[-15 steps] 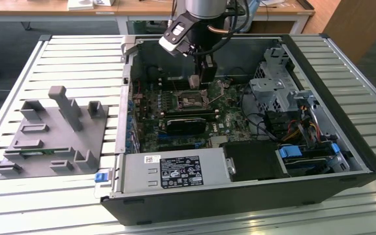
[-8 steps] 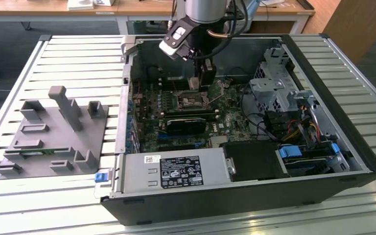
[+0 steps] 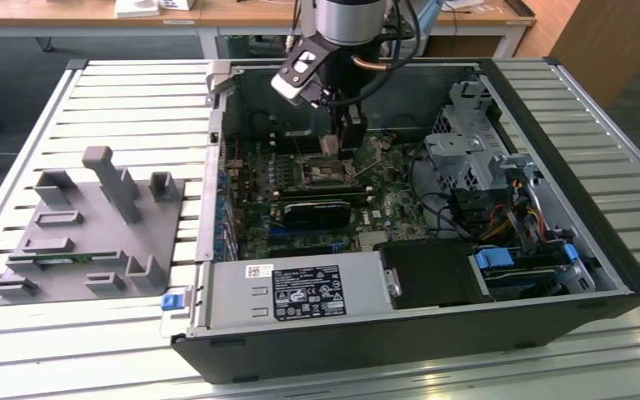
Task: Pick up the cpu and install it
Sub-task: 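Place the cpu into insertion slot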
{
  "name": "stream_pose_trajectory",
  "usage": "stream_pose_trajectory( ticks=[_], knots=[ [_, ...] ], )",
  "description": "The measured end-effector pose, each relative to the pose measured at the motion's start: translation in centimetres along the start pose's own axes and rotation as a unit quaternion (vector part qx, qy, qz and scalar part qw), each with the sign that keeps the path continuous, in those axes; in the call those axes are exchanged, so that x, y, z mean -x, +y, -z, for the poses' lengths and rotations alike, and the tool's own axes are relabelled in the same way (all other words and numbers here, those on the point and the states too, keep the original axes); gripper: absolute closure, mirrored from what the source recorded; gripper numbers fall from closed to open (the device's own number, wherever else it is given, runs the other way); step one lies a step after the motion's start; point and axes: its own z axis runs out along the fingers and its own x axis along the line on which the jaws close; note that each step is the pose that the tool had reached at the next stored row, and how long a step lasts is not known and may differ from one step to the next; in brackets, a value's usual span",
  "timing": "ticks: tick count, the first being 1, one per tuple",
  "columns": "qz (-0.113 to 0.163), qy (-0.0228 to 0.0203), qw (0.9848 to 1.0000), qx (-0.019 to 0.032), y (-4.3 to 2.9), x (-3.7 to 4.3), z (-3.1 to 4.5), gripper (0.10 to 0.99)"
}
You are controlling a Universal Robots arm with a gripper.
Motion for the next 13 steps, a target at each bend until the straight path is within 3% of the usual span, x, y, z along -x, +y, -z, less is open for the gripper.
stream_pose_trajectory(
  ticks=[8, 13],
  knots=[
    [0.000, 0.0000, 1.0000, 0.0000, -0.02, -0.22, -0.60, 0.545],
    [0.000, -0.0001, 1.0000, -0.0002, -0.02, -0.97, -1.27, 0.545]
  ],
)
